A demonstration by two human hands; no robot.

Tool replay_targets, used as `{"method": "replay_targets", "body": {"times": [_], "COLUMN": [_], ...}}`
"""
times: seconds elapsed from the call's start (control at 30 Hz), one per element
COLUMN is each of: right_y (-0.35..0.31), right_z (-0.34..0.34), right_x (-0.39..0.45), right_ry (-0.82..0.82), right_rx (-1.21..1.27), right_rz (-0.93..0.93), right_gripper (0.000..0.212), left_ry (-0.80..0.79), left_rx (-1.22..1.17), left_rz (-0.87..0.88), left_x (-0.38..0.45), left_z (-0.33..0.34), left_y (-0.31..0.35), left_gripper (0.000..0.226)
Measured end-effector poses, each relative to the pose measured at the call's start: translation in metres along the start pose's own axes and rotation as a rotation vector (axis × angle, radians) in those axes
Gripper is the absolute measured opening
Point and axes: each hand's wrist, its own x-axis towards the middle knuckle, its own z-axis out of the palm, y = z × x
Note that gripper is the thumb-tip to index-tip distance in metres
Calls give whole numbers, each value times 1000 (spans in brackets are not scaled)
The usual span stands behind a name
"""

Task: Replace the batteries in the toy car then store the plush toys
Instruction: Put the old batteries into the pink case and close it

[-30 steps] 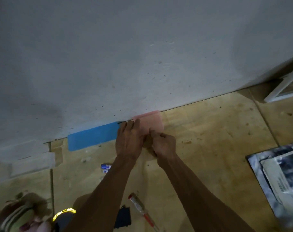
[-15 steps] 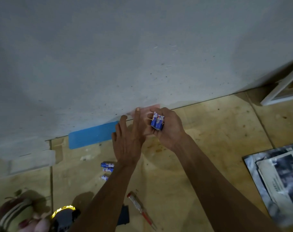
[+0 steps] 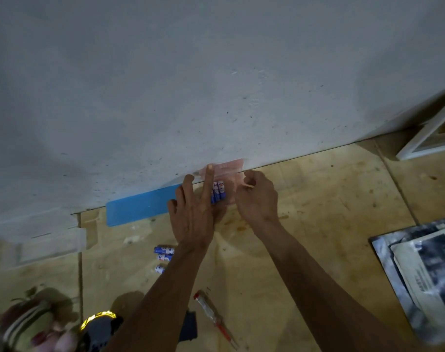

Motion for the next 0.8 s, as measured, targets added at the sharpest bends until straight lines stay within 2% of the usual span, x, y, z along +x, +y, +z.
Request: {"method": "replay_targets", "body": {"times": [0.1, 0.2, 0.33, 0.47, 0.7, 0.8], "right_y": [10, 22, 35, 47, 57, 52], "right_z": [-17, -24, -28, -22, -14, -11], "right_x": [1, 17, 26, 30, 22, 17], "right_ry": [66, 14, -30, -60, -99, -143], "right_rx": [-287, -575, -795, -990, -1090, -1113], "right_rz": [-480, -679, -866, -852, -752, -657], "right_gripper": [49, 49, 26, 36, 44, 46], "left_ry": [18, 36, 48, -1, -75, -189], "left_rx": [7, -10, 8, 55, 15, 21], "left_rz": [-7, 11, 56, 89, 54, 32], "left_x": [-1, 0, 2, 5, 3, 2], "left_z": [2, 1, 1, 6, 1, -9], "left_y": [0, 3, 4, 0, 1, 4], "left_gripper": [103, 88, 54, 38, 36, 37]}}
